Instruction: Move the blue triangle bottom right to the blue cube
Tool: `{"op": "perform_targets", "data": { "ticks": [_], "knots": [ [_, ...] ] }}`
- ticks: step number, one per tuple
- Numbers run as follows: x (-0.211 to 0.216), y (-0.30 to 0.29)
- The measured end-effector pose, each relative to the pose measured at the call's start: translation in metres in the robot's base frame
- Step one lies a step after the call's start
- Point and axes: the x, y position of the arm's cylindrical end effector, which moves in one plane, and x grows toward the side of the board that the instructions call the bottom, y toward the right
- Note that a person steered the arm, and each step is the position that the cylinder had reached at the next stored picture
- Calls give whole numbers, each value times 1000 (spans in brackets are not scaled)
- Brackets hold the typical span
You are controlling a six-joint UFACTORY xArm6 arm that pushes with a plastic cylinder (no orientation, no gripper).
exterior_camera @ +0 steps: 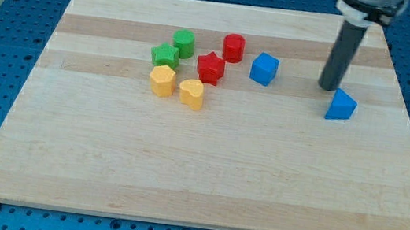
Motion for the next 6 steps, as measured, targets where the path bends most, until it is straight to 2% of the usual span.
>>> {"op": "perform_targets", "data": {
  "ticks": [1, 2, 4, 6],
  "knots": [
    [4, 36],
    [22, 45],
    [58, 44],
    [58, 14]
  ]
}}
